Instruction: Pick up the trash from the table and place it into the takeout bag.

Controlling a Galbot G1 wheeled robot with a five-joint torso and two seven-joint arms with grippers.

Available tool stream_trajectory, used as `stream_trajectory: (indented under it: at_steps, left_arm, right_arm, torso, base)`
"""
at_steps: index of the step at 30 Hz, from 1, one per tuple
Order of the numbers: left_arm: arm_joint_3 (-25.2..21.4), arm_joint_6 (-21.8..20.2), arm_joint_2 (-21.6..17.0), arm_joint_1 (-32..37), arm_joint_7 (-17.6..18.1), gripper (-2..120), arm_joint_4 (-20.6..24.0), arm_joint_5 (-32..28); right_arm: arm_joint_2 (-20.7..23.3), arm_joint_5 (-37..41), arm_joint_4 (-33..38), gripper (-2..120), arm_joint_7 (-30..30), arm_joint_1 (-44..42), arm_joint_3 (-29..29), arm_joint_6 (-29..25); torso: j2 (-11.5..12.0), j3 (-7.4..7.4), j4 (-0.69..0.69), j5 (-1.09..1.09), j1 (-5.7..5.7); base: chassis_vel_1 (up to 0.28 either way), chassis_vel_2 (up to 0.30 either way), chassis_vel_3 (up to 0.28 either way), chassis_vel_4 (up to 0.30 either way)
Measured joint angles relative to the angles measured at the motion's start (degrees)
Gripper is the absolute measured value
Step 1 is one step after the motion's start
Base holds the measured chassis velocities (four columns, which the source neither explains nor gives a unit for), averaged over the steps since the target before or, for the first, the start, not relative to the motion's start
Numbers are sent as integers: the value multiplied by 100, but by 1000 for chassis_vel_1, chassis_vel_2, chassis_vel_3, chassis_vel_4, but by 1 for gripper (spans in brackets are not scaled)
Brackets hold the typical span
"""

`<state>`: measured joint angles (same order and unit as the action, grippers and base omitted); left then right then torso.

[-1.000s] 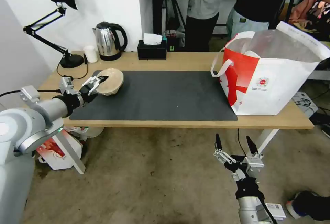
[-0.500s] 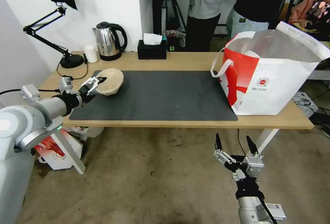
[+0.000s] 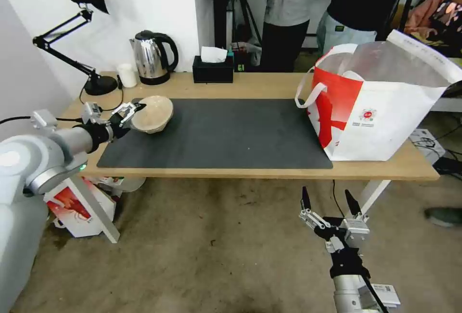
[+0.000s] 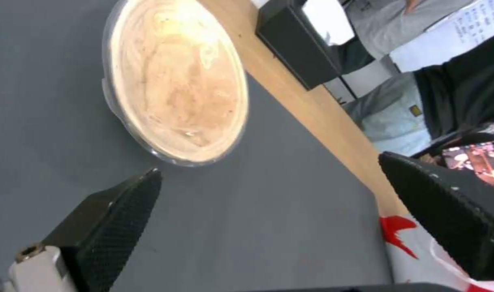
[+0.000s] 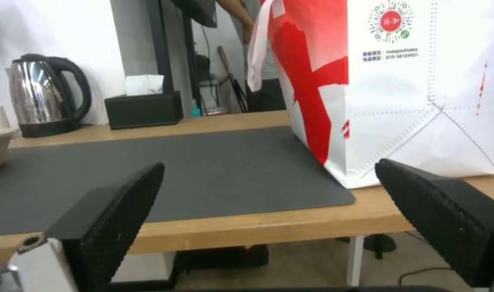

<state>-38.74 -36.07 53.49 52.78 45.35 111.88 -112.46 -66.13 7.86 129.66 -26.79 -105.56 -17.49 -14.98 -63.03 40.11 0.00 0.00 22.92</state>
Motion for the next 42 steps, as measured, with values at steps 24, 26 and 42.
stream_trajectory:
  at_steps: [24,26,42]
  left_arm:
    - [457,5,76,-509,-13,100,-572,308]
    - [479,10,89,-550,-16,100,-613,341]
    - [281,27,53,-344,30,100,-493,368]
  right_arm:
    - [0,0,0,100,0,0,0,0]
    - [0,0,0,100,0,0,0,0]
    - [0,0,0,100,0,0,0,0]
  torso:
    - [1,0,0,0,0]
    - [1,0,0,1,0]
    - [1,0,0,0,-1]
  base:
    - [0,0,0,0]
    - [0,0,0,0]
    - [0,0,0,0]
